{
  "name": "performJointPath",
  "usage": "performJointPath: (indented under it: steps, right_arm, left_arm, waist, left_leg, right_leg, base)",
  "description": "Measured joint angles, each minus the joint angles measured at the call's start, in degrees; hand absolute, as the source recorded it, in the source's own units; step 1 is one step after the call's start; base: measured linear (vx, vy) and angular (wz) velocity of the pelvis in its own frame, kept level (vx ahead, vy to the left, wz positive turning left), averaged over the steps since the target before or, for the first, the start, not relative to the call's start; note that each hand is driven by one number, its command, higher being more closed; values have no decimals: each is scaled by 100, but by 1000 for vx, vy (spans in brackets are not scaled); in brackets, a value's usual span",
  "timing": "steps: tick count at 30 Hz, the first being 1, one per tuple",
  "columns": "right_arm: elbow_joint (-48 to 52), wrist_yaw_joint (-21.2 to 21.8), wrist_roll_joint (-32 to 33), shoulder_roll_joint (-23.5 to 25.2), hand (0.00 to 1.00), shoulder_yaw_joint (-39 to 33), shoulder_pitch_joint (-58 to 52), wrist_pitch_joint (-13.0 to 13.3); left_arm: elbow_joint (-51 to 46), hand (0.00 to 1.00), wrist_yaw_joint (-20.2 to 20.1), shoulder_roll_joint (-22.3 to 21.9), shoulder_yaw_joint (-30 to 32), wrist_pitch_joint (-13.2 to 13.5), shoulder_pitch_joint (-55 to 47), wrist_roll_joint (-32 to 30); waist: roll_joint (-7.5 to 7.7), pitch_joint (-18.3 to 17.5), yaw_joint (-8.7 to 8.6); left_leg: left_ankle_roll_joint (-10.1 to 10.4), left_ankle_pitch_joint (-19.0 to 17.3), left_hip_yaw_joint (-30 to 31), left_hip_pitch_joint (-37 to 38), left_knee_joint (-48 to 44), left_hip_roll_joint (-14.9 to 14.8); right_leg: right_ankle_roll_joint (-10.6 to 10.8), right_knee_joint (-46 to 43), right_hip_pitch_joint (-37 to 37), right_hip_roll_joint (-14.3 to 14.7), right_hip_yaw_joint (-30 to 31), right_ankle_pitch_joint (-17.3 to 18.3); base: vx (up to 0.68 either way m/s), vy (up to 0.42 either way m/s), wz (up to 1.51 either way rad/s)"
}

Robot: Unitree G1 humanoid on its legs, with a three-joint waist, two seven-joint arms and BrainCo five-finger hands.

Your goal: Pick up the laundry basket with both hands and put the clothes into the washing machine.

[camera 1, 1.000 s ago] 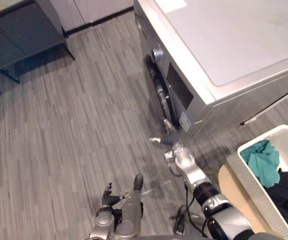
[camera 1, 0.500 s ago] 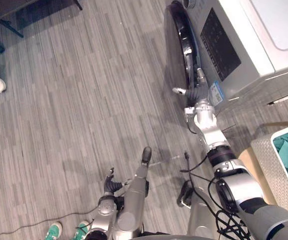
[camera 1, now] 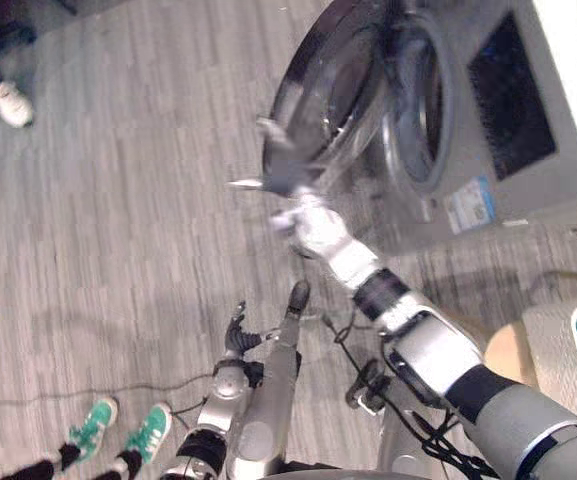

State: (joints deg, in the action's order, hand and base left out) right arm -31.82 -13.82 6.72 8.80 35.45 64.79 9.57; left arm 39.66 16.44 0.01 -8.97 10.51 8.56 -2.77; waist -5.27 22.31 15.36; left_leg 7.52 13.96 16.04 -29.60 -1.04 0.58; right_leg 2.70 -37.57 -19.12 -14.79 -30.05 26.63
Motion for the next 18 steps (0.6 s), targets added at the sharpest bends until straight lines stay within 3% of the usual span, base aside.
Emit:
performJointPath:
  steps: [5, 10, 12, 18]
  right_arm:
    - [223, 2, 172, -26, 0, -128, -156, 124]
    - [1051, 100, 116, -191, 0, -99, -1494, 128]
    - [1063, 198, -83, -429, 0, -59, -2321, 120]
    - [1074, 504, -548, -1080, 0, -367, -4339, 127]
  left_arm:
    - [-51, 0, 24, 33, 57, -6, 67, 2]
    - [-78, 0, 137, 151, 62, -22, 548, 4]
    - [-69, 0, 158, 334, 36, -67, 884, -12]
    - [230, 0, 251, 685, -122, -152, 2001, -34]
  waist:
    - [3, 2, -62]
    - [153, 92, -235]
    - [253, 175, -518]
    - [414, 306, -1020]
  left_leg:
    - [3, -4, -47, -38, 28, 70]
    - [-5, 1, -592, -23, 76, -280]
    - [-8, 4, -808, 34, 82, -471]
    - [-9, 3, -1332, 201, 226, -742]
  right_leg:
    - [31, -26, -45, -31, 209, 27]
    - [11, 190, -391, 282, 884, -316]
    - [-15, 412, -422, 506, 1146, -536]
    - [-70, 562, -655, 795, 1765, -803]
  base:
    - [3, 11, 9]
    - [-50, -2, -76]
    - [-35, -33, -77]
    - [-44, -12, -60]
